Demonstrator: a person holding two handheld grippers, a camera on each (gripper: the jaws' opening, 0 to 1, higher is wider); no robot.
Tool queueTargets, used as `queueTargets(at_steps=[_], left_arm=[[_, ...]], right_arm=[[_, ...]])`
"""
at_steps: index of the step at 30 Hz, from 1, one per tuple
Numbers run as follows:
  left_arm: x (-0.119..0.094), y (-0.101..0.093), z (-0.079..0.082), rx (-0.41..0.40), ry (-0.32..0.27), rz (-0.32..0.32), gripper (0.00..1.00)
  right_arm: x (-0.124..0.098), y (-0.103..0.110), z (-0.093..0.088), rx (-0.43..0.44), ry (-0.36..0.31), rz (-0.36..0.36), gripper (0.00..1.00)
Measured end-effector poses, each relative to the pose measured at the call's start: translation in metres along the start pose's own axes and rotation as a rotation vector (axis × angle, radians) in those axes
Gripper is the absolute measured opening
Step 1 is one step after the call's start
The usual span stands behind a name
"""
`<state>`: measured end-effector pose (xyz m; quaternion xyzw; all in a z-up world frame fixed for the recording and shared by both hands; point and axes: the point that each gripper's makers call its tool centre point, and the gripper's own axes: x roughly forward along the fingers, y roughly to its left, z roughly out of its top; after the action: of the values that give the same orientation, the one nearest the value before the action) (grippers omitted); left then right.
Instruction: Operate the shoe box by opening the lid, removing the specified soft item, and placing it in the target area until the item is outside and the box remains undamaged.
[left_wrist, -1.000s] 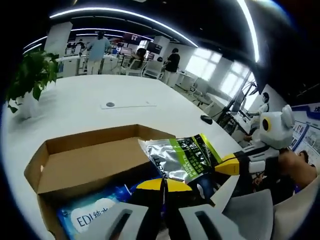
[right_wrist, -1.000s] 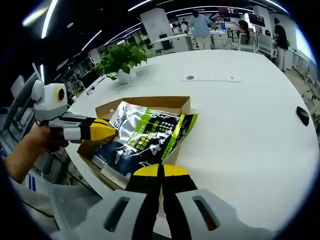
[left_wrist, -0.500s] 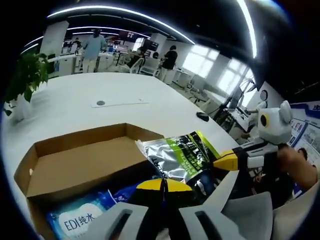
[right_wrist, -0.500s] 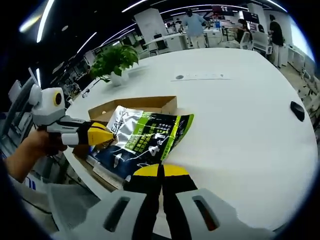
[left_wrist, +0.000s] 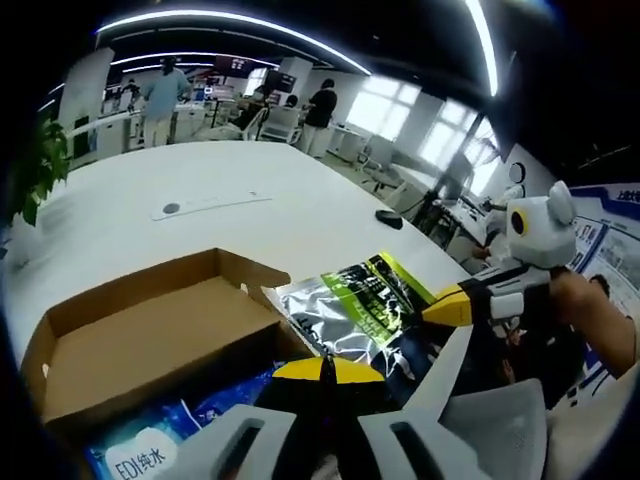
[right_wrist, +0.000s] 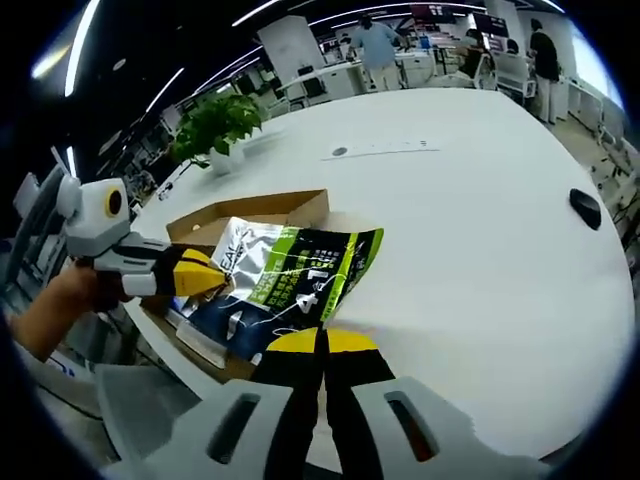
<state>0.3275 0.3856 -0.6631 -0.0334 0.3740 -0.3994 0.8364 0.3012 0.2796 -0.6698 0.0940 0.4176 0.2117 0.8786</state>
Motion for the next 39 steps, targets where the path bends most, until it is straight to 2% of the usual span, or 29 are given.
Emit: queueTargets(at_steps=[10,18,29,39], left_arm=[[0.023,-0.012,0.001,0.027,0.05,-0.034,0.0],[0.04,-0.014,0.001,0.034,0.094,-0.037,0.0],[0.065,-0.011,0.004,0.089,0.175,-0.024,0.0],[0.086,-0.006,0.003,0.124,0.241,-0.003,0.0]], right_arm=[[-0.006,-0.023,0.001,0.014,0.008,-0.031,0.0],[-0.003,-0.038,0.004,0.009,0.02,-0.054,0.0],[0.009,-0.061,0.015,-0.003,0.034,-0.075,0.0],[0.025,-0.079,0.016,-0.002,0.054,-0.083,0.0]])
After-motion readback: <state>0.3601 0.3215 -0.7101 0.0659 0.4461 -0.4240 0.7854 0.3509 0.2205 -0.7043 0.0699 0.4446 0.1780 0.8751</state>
